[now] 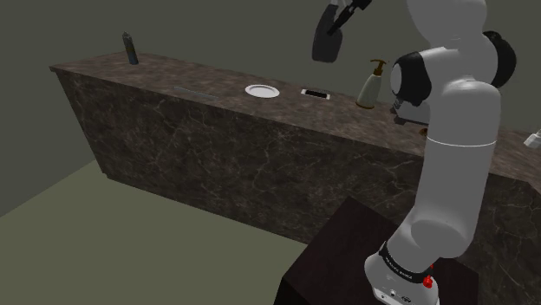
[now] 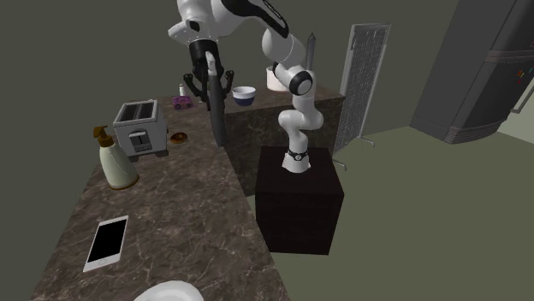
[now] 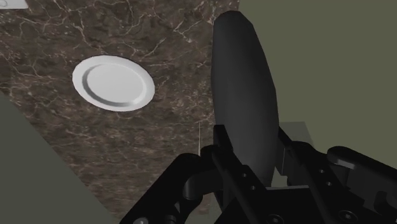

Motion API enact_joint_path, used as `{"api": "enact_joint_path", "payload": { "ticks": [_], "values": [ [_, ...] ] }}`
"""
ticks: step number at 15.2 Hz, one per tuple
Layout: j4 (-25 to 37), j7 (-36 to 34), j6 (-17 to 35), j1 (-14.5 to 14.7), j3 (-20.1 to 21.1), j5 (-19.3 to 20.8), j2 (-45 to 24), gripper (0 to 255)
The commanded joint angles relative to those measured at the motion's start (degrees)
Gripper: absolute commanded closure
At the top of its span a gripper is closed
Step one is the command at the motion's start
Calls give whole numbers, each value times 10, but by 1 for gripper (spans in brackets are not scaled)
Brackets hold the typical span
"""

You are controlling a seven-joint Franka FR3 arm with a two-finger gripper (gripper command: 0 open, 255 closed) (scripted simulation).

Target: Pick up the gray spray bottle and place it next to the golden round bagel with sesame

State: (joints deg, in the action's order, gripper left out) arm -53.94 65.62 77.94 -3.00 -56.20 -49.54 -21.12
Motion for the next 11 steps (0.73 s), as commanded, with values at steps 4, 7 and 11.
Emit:
{"api": "enact_joint_path", "payload": {
  "ticks": [4, 7, 11],
  "values": [
    [149, -43, -76, -113, 34, -76, -59, 255],
    [159, -51, -69, -177, 150, -12, -39, 255],
    [-11, 19, -9, -148, 170, 79, 56, 255]
  ]
}}
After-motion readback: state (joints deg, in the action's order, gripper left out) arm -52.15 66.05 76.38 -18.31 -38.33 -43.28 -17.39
